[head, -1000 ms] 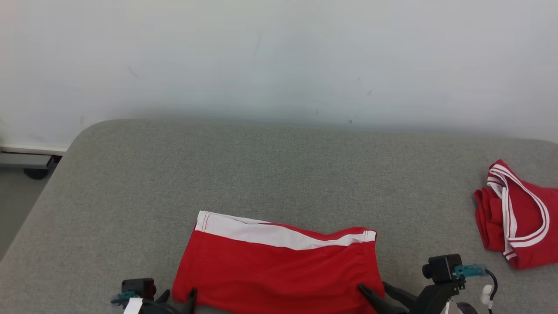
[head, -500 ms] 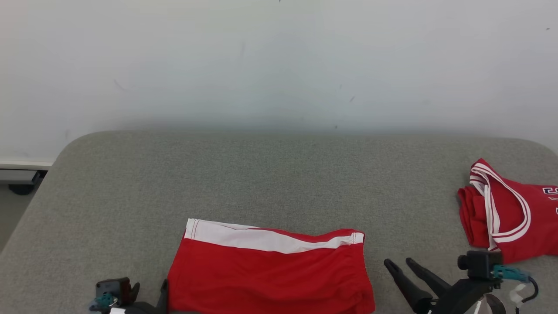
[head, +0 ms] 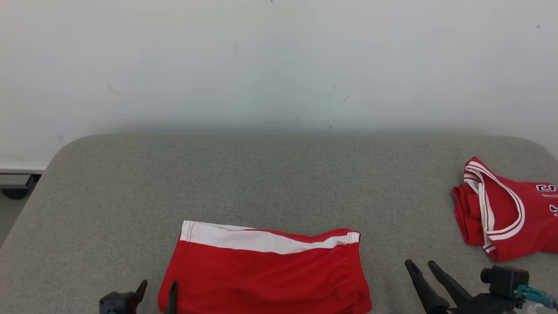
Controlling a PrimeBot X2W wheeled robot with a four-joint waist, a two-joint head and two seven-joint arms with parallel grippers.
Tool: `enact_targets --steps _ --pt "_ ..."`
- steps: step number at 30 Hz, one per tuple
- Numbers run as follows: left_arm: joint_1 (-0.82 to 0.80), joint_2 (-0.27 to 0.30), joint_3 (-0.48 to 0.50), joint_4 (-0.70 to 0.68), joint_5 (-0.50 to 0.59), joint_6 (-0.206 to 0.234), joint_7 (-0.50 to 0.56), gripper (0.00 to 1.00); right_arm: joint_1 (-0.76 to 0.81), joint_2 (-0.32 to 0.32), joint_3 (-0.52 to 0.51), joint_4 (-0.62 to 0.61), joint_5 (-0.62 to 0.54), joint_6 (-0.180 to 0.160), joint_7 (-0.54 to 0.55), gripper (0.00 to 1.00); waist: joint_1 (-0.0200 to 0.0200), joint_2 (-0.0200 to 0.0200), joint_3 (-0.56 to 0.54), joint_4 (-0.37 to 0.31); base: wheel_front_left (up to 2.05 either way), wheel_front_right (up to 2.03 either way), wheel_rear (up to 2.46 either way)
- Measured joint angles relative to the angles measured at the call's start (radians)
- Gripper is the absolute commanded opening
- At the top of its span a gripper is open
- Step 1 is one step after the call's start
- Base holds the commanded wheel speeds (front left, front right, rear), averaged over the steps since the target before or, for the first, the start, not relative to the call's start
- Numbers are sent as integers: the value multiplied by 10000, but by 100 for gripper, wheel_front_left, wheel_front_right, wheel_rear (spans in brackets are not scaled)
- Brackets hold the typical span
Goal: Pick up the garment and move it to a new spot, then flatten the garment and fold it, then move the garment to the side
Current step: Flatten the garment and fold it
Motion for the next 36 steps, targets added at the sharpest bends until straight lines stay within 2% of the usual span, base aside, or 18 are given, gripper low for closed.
enact_targets --steps 5,6,9,13,18,22,25,30,36 --pt "290 58 456 -988 675 -2 0 100 31 -213 -148 -324 -525 -437 -148 100 -1 0 32 103 0 0 0" --pt "290 58 456 -988 675 -2 0 100 31 -213 -148 -324 -525 -437 -148 100 -1 0 32 103 0 0 0" --pt "588 54 1225 -1310 995 -2 -2 100 -9 -370 -205 -529 -1089 -765 -222 100 0 -1 101 182 0 0 0" --pt "1111 52 2127 -1672 1220 -2 -2 100 -6 -477 -673 -625 -1172 -955 -309 100 0 0 194 192 0 0 0" --pt "1522 -125 2773 -2238 1810 0 -12 100 206 -493 -757 -736 -1237 -972 -311 100 0 0 276 161 0 0 0" --pt "1534 -410 2897 -2796 2362 -2 -12 100 385 -395 -704 -924 -1012 -965 -291 100 0 0 321 270 0 0 0" --pt "1537 -593 2913 -3097 2665 0 -12 100 352 -282 -468 -903 -851 -930 98 100 -1 0 336 440 0 0 0" --pt "1732 -895 3047 -3597 3112 0 -13 100 -617 48 -121 -500 -2 -802 1526 100 0 0 342 852 0 0 0" --pt "1782 -1193 2882 -3812 3405 0 -13 100 -1326 219 178 656 416 -888 3066 100 0 -1 330 1275 0 0 0"
